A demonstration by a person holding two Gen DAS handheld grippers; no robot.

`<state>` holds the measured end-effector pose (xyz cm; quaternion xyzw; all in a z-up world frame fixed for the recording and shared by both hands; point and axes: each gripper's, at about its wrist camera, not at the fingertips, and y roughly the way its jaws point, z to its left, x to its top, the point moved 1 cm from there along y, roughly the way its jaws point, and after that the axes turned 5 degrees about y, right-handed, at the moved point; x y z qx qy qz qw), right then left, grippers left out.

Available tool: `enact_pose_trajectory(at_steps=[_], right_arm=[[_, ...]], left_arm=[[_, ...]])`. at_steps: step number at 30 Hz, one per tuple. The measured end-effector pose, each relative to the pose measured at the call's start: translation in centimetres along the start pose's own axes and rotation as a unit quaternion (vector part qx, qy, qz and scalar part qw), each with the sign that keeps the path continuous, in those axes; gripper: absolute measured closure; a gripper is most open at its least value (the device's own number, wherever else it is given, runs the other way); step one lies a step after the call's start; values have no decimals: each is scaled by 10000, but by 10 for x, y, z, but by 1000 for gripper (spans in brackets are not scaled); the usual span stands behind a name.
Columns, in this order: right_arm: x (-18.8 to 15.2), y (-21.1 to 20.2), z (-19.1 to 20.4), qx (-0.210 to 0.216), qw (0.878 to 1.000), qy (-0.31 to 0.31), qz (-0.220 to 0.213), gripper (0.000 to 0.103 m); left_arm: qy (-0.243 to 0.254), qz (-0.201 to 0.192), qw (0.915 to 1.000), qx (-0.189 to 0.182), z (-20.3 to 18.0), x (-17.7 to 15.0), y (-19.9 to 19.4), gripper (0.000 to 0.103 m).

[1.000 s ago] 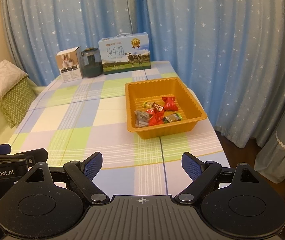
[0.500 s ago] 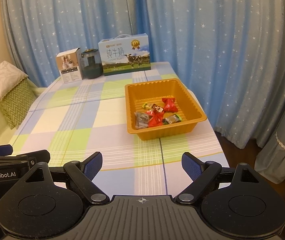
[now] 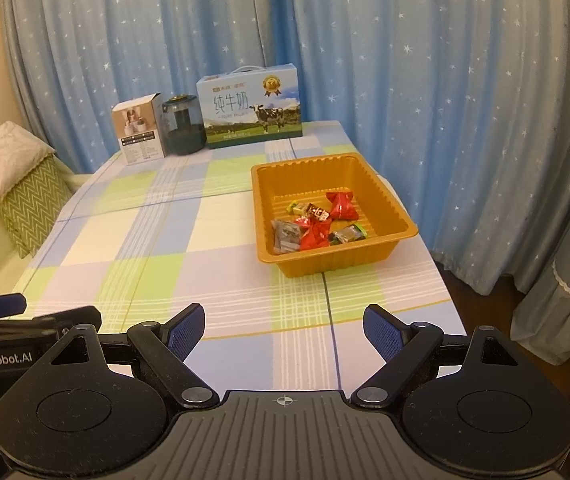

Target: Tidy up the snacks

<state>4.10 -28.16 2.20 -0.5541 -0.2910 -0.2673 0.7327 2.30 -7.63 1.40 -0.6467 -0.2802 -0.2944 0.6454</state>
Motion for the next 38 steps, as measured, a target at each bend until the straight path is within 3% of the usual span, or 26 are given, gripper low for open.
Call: enact_pose_trajectory(at_steps=[38], right_arm=[[-6,4,6,18,10000,-53,79,17]], left_arm=[[-127,-89,9999,-73,7,-6,0,0]])
